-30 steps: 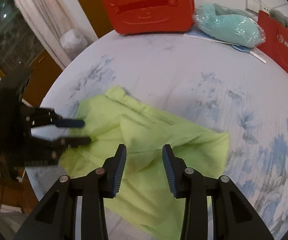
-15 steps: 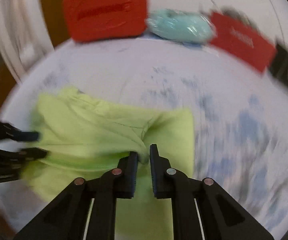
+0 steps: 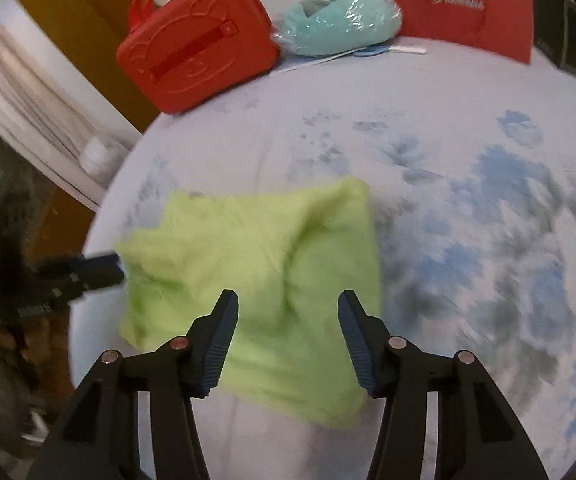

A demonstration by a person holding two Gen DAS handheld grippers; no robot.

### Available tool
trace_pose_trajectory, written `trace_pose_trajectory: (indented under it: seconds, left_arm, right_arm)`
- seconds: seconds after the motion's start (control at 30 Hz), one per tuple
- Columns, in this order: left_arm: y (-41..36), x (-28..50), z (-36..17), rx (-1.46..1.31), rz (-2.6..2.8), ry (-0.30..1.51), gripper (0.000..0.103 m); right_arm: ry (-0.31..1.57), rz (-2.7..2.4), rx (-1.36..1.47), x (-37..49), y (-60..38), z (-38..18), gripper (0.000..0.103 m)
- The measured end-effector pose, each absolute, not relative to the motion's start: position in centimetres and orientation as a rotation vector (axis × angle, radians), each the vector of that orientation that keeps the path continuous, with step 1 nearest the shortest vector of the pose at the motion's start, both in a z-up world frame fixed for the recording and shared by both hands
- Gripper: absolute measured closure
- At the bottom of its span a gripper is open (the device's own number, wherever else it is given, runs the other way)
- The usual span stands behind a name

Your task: Fold clothes

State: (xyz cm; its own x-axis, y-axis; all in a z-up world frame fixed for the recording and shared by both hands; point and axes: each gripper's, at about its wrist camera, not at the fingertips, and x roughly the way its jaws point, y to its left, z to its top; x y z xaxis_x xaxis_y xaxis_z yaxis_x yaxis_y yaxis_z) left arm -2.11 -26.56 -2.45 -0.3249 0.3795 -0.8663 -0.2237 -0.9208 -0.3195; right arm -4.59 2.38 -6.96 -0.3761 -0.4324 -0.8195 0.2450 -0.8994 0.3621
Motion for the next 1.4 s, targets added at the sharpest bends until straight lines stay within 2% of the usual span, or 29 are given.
trace_pose_trajectory:
  seconds: [0.1,0.2,0.23,0.27,0.3,0.37,0.47,0.6,0.67,0.73,0.77,0.87,0.97,1.03,1.1,1.17,1.23,1.3,1.37,1.4]
  left_arm:
    - [-25.5,-2.9,-2.9,-1.563,2.308,-0.143,0.051]
    - [-24.9,-4.3,-4.8,-1.618,2.297,-0.132,0.052]
    - [-24.7,-4.8,-5.5,-1.628,2.302,-0.132,0.063]
    - [-24.5,-5.3,-5.9,-1.626,2.326,-0.118,0.079]
    - [-24.6,-5.6,-6.1,-1.625,2.366,-0.085,0.102]
    - [-24.8,-6.5,-6.6,-1.615,2.454,-0.009,0.101]
    - [-24.5,-7.9,-8.1,-1.634,2.511,0.077,0.100]
    - [-24.5,-8.5,-8.0,-1.632,2.528,0.069,0.096]
    - [-25.2,-7.8,-6.7,-1.623,2.522,0.026,0.081]
    - [-26.2,-6.6,-4.4,-1.583,2.535,0.005,0.051]
    - [-26.3,-6.1,-3.7,-1.559,2.542,0.005,0.049]
    - [-25.8,-4.7,-2.0,-1.503,2.532,-0.005,0.049]
    - [-23.6,-4.3,-2.7,-1.491,2.468,0.009,0.052]
    - [-22.3,-4.4,-4.2,-1.530,2.423,0.052,0.074]
    - [-21.4,-4.2,-6.1,-1.590,2.393,0.123,0.083]
    - [-21.5,-4.2,-7.8,-1.649,2.383,0.194,0.083]
    - [-22.2,-4.0,-8.6,-1.648,2.391,0.230,0.094]
    - [-22.9,-4.1,-8.4,-1.643,2.401,0.240,0.096]
    - [-23.9,-4.3,-7.9,-1.668,2.429,0.239,0.094]
    - [-24.9,-4.3,-7.3,-1.669,2.459,0.204,0.084]
  right_arm:
    - [-0.304,-2.252,1.462,-6.6,1.8,-7.0,0.051]
    - [-0.280,-2.224,1.519,-7.9,0.3,-7.9,0.051]
    - [-0.291,-2.211,1.541,-8.4,0.0,-8.4,0.051]
    - [-0.302,-2.197,1.563,-8.8,-0.3,-8.8,0.051]
    - [-0.298,-2.181,1.578,-9.2,-0.7,-9.2,0.053]
    - [-0.239,-2.138,1.583,-9.9,-1.7,-9.8,0.099]
    - [-0.126,-2.247,1.541,-10.9,-2.2,-9.7,0.099]
    - [-0.183,-2.313,1.513,-11.4,-1.8,-9.8,0.090]
    - [-0.189,-2.310,1.506,-10.9,-1.6,-9.2,0.072]
    - [-0.201,-2.333,1.436,-9.3,-0.6,-7.3,0.069]
    - [-0.206,-2.342,1.401,-8.6,-0.1,-6.5,0.069]
    - [-0.216,-2.327,1.339,-7.4,0.4,-5.0,0.068]
    - [-0.188,-2.264,1.340,-6.9,-0.8,-5.3,0.068]
    - [-0.173,-2.214,1.370,-6.9,-2.1,-6.4,0.070]
    - [-0.174,-2.170,1.407,-7.1,-3.1,-7.7,0.075]
    - [-0.167,-2.141,1.456,-7.3,-3.7,-9.1,0.075]
    - [-0.150,-2.141,1.505,-7.2,-3.5,-10.4,0.076]
    - [-0.157,-2.169,1.550,-7.3,-2.3,-11.2,0.087]
    - [-0.158,-2.226,1.587,-7.2,-0.6,-11.3,0.090]
    - [-0.176,-2.251,1.586,-7.1,0.6,-11.1,0.090]
